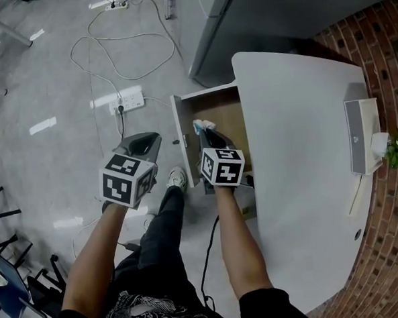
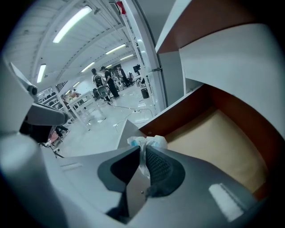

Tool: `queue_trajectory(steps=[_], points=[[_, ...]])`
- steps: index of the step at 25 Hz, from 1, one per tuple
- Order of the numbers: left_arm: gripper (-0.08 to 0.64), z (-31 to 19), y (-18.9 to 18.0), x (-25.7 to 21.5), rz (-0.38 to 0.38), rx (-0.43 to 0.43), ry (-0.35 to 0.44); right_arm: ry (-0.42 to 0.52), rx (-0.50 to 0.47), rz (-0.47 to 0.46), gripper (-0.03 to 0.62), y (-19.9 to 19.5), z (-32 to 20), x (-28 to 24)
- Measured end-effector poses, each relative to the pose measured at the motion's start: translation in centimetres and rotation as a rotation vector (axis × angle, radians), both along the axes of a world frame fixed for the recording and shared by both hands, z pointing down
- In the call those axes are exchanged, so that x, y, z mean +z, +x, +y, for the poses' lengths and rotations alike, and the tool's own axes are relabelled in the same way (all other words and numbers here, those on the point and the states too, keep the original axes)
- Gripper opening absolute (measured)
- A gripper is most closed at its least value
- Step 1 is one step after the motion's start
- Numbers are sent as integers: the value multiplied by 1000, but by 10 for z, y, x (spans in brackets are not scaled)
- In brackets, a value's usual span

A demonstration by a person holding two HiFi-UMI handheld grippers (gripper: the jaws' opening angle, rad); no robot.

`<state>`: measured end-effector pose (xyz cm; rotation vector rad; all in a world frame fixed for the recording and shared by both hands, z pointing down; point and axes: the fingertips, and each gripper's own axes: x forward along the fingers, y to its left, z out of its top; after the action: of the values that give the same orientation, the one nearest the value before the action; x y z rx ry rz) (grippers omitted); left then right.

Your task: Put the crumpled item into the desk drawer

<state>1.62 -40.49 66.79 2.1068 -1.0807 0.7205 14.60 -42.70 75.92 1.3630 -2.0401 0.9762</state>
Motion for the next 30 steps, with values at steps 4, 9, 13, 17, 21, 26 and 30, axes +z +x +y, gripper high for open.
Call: queue_trajectory(steps=[4, 9, 13, 17, 21, 26, 30], points=[[0, -2, 0, 5, -4, 5, 3, -11, -4, 3, 49, 0, -2, 11], [0, -3, -1, 10, -11, -6, -1, -18, -16, 1, 51, 1, -6, 19], [0, -4, -1, 12, -3, -19, -5, -21, -26, 3, 51, -1, -8, 21], [0, -6, 1, 14, 1, -26, -4, -20, -33, 1, 52, -1, -11, 22], [0, -6, -1, 17, -5, -36, -13, -26, -35, -2, 58, -2, -11, 25], [0, -8, -7, 17, -11, -51, -15, -44, -38, -5, 106, -6, -8, 31], [0, -13, -8, 12, -6, -63, -4, -51, -46, -4, 110, -7, -7, 28]])
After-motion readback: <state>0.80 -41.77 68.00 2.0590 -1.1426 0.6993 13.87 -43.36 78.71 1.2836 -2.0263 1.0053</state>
